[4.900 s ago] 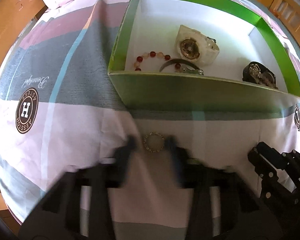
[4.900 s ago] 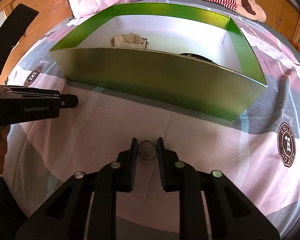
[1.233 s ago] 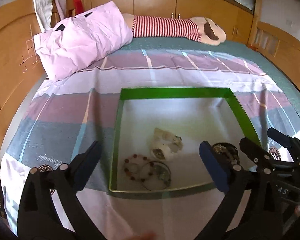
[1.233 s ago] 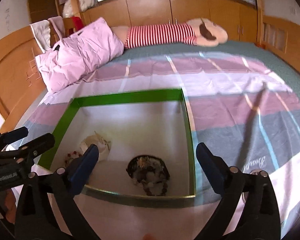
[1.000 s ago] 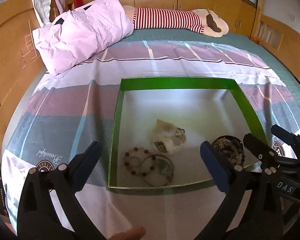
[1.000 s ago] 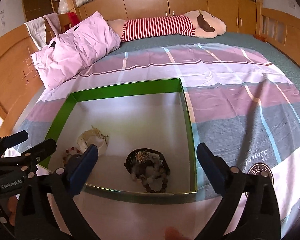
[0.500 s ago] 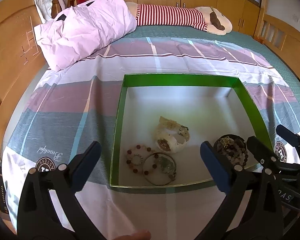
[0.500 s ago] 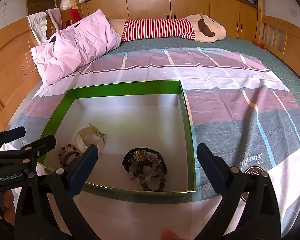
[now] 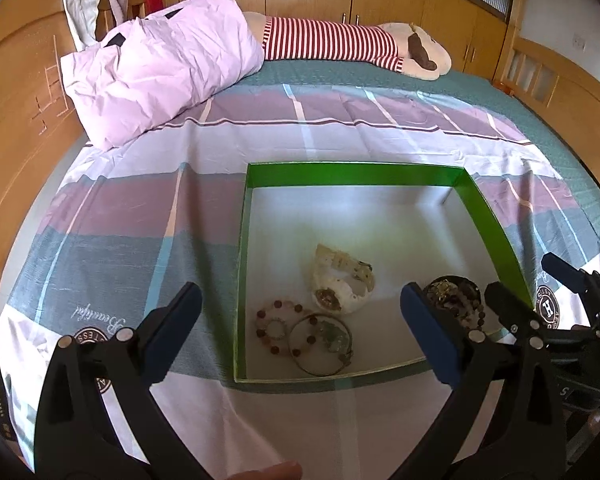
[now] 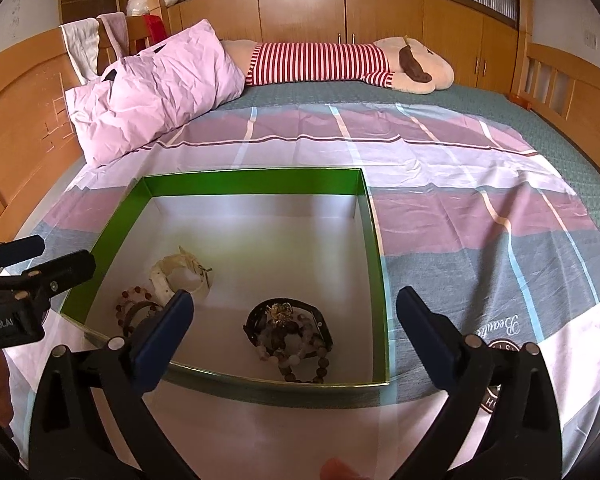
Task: Organize jewelry
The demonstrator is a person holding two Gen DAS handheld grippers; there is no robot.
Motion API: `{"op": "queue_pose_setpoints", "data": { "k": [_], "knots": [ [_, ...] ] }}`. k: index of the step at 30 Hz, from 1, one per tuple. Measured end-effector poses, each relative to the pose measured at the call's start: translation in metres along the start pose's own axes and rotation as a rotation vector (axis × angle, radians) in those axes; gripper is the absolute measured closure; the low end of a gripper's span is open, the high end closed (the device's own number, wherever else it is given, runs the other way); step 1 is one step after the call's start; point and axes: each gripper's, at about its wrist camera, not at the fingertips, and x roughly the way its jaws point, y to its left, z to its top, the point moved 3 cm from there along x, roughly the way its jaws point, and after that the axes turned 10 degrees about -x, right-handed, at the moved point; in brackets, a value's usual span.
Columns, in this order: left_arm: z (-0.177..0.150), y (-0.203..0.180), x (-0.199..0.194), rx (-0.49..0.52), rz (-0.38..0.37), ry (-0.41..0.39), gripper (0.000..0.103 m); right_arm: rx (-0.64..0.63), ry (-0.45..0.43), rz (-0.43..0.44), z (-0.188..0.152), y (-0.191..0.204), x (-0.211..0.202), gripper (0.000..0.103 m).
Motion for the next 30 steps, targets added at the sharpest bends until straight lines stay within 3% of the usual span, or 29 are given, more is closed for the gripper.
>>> {"op": "queue_pose_setpoints", "data": {
  "k": [6, 30],
  "knots": [
    [-0.007, -0.007, 0.011, 0.02, 0.024, 0.036, 0.002, -0.013, 0.002, 0.001, -0.001, 0.003, 0.0, 0.001],
    [-0.009, -0.007, 0.012, 0.028, 0.054, 0.023, 0.002, -0.018, 0.005, 0.002, -0.001, 0.005, 0.001, 0.001]
  ]
}}
